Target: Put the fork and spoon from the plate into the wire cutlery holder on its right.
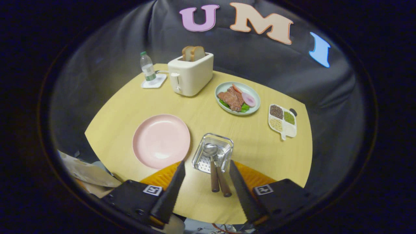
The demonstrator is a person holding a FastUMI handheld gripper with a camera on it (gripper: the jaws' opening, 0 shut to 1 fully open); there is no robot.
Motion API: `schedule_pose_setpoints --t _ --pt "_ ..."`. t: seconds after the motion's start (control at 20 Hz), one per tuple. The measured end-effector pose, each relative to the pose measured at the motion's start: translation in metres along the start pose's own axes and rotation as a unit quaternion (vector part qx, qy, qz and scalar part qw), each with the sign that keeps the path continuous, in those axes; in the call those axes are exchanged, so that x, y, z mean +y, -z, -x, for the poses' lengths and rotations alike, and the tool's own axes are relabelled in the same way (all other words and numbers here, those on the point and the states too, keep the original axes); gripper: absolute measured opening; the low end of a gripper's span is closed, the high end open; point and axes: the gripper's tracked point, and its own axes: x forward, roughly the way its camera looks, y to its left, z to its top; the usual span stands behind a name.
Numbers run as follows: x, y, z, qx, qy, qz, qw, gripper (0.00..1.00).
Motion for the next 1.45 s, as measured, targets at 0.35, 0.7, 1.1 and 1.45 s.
schedule_pose_setpoints --t 0.35,0.7,1.1,1.45 --pt "0.03 -0.044 0.038 -0.147 0.027 -0.053 0.987 1.0" --pt "0.039 -0.091 0.095 -0.317 0.067 -0.095 0.941 1.0" --pt "0.032 -0.106 0.147 -0.421 0.13 -0.116 0.89 1.0" --pt "0.025 -0.11 0.157 -0.432 0.134 -0.122 0.884 1.0"
